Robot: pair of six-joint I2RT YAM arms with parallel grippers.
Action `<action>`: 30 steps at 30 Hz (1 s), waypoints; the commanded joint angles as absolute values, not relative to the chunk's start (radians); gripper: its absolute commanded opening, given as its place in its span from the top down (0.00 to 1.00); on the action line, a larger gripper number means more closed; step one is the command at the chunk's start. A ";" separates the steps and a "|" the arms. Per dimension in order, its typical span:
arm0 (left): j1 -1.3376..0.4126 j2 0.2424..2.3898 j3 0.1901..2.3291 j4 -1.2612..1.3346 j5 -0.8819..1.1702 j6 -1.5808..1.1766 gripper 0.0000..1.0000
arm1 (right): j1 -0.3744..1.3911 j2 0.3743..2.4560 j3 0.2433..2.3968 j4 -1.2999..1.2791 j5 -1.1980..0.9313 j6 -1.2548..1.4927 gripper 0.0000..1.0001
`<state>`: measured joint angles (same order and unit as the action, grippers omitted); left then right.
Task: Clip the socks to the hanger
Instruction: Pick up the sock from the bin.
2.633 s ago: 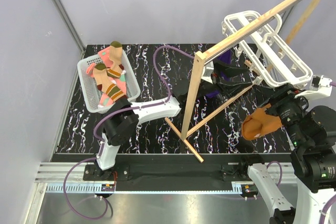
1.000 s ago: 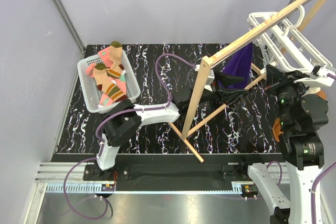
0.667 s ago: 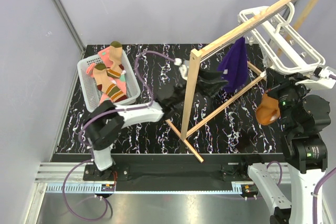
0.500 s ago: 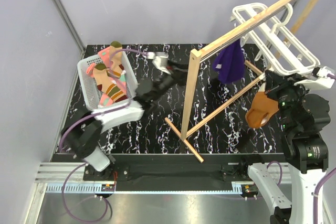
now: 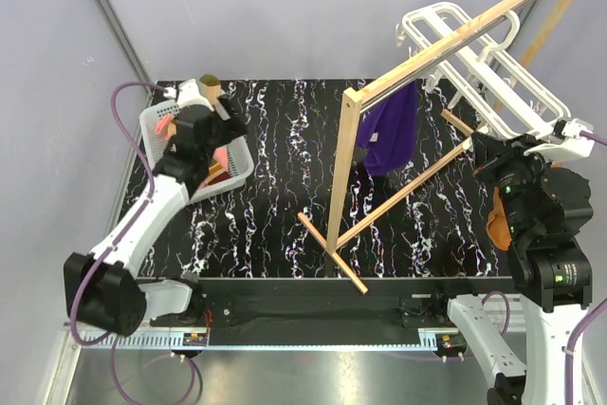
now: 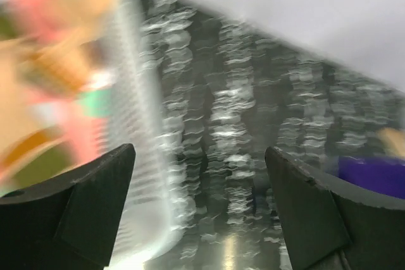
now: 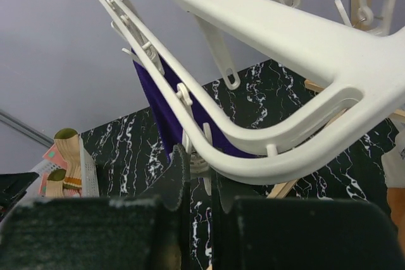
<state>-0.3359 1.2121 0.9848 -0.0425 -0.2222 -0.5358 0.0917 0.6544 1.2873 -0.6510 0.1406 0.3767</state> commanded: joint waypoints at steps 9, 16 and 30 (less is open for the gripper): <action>-0.028 1.714 1.508 -0.710 -0.281 -0.442 0.19 | 0.115 0.643 1.218 -0.764 0.003 0.376 1.00; -0.028 1.784 1.481 -0.723 -0.337 -0.561 0.32 | 0.146 0.646 1.236 -0.782 0.017 0.368 1.00; -0.080 1.733 1.289 -0.699 -0.367 -0.755 0.41 | 0.144 0.649 1.221 -0.775 0.011 0.370 1.00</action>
